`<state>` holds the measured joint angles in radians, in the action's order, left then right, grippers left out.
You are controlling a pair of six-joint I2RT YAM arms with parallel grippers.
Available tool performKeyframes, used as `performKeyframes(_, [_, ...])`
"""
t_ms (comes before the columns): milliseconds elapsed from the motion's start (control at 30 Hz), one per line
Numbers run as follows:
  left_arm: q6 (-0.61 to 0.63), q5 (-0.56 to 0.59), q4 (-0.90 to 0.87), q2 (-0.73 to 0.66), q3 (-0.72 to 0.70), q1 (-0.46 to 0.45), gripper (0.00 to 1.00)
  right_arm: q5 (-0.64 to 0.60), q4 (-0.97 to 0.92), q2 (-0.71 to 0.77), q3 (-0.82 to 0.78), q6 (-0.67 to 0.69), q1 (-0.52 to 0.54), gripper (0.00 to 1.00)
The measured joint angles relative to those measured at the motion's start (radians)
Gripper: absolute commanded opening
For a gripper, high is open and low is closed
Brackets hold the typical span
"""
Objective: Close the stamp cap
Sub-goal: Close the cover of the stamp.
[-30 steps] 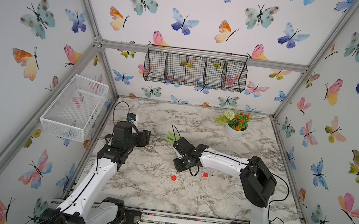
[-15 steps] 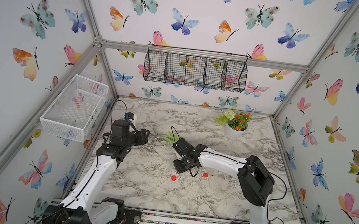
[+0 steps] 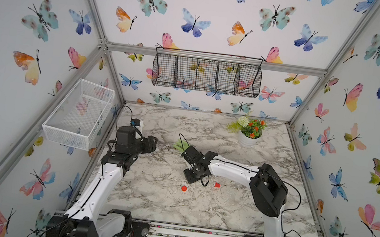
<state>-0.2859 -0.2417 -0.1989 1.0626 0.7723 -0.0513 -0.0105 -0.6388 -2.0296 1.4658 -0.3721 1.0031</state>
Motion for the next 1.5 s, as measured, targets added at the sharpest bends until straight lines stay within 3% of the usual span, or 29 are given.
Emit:
performKeyframes(1133, [-0.007,-0.032,0.0,0.012,0.0,0.026,0.63,-0.156,-0.091,-0.095,0.085,0.071,0.062,0.02])
performKeyframes(1500, [-0.007,-0.035,0.0,0.016,0.0,0.026,0.63,-0.061,-0.023,-0.08,0.051,0.086,0.038,0.02])
